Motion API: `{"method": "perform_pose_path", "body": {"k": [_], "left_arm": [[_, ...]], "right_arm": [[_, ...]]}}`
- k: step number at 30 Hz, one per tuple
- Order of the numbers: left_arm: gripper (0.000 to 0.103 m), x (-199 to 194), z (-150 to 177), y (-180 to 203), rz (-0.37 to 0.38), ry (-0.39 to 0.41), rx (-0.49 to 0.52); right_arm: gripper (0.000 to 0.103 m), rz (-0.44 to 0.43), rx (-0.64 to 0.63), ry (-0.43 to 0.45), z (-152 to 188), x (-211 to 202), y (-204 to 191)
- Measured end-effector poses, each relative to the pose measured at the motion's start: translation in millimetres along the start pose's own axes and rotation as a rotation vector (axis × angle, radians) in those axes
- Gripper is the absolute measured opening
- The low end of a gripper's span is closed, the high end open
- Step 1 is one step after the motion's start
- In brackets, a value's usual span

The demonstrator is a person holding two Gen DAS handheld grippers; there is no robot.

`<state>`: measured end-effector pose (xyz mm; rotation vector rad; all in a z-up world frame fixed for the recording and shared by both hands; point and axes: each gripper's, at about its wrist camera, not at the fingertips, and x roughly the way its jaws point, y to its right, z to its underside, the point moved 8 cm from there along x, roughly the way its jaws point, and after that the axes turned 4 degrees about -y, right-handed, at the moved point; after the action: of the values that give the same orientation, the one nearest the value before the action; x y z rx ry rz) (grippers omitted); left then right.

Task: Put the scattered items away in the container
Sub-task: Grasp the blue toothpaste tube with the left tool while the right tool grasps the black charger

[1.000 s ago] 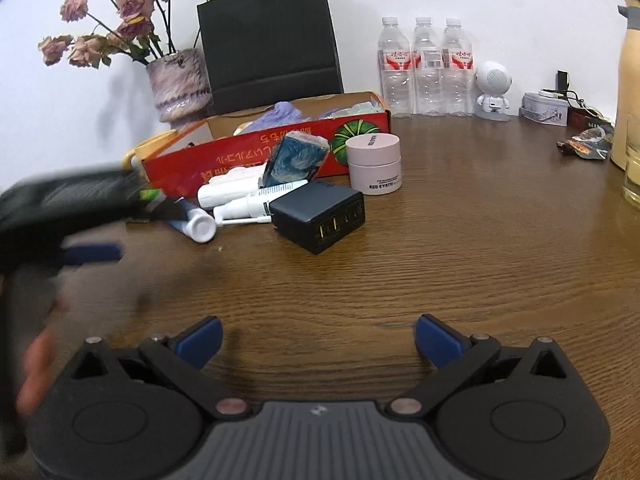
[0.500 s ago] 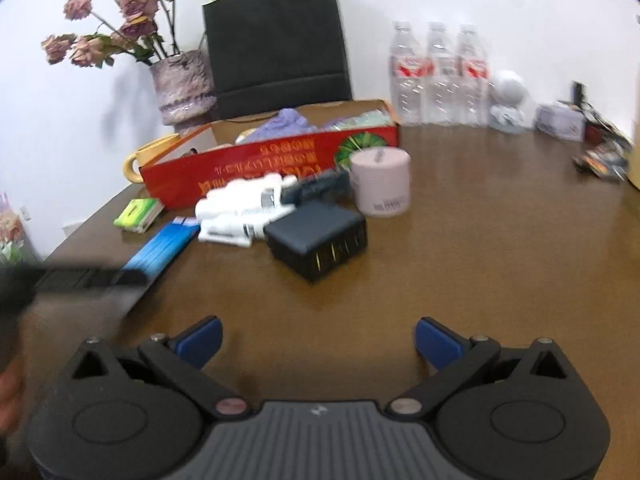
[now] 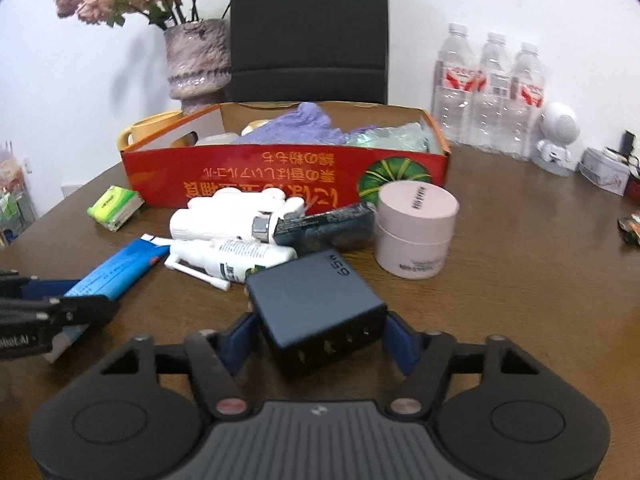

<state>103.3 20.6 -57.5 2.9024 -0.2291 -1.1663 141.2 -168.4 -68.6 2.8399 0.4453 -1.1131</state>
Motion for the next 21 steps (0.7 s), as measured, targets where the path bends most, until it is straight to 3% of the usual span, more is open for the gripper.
{"method": "perform_pose_path", "body": {"k": [4,5,6,7,8,9,10,11,12,16,21], "left_arm": [[0.041,-14.6,13.2,3.8,0.035,-0.011,-0.005],[0.051,-11.7,10.2,4.2,0.030,-0.017,-0.005],[0.058,-8.6,7.1,4.5,0.024,-0.023,-0.005],[0.059,-5.5,4.0,4.9,0.018,-0.029,-0.005],[0.059,-0.4,0.5,7.1,0.018,-0.036,0.003],[0.052,2.0,-0.6,9.8,0.008,-0.029,0.020],[0.039,4.2,-1.6,12.6,-0.003,-0.022,0.038],[0.037,2.9,-0.2,14.7,-0.014,-0.011,0.051],[0.036,1.3,1.2,16.8,-0.026,-0.001,0.063],[0.036,-15.2,1.5,18.9,0.069,0.022,0.009],[0.036,-43.6,-42.6,14.5,0.110,0.108,-0.012]], "right_arm": [[0.064,-0.027,-0.011,-0.017,22.8,-28.4,-9.8],[0.068,-0.031,0.003,-0.014,23.6,-31.0,-9.1],[0.083,-0.034,0.021,-0.010,23.5,-33.0,-7.8],[0.090,-0.027,0.028,-0.004,20.3,-30.8,-6.6],[0.088,-0.018,0.033,0.001,16.7,-28.0,-5.3],[0.081,-0.018,0.027,0.004,13.7,-24.1,-5.9],[0.064,-0.029,0.017,-0.003,12.3,-19.4,-8.0],[0.059,-0.051,0.004,-0.004,12.2,-16.4,-11.5],[0.058,-0.044,0.000,-0.002,13.1,-17.2,-12.9],[0.058,-0.023,0.007,0.003,18.2,-25.0,-14.6],[0.058,-0.045,0.024,0.067,-2.6,-50.1,-8.0]]}}
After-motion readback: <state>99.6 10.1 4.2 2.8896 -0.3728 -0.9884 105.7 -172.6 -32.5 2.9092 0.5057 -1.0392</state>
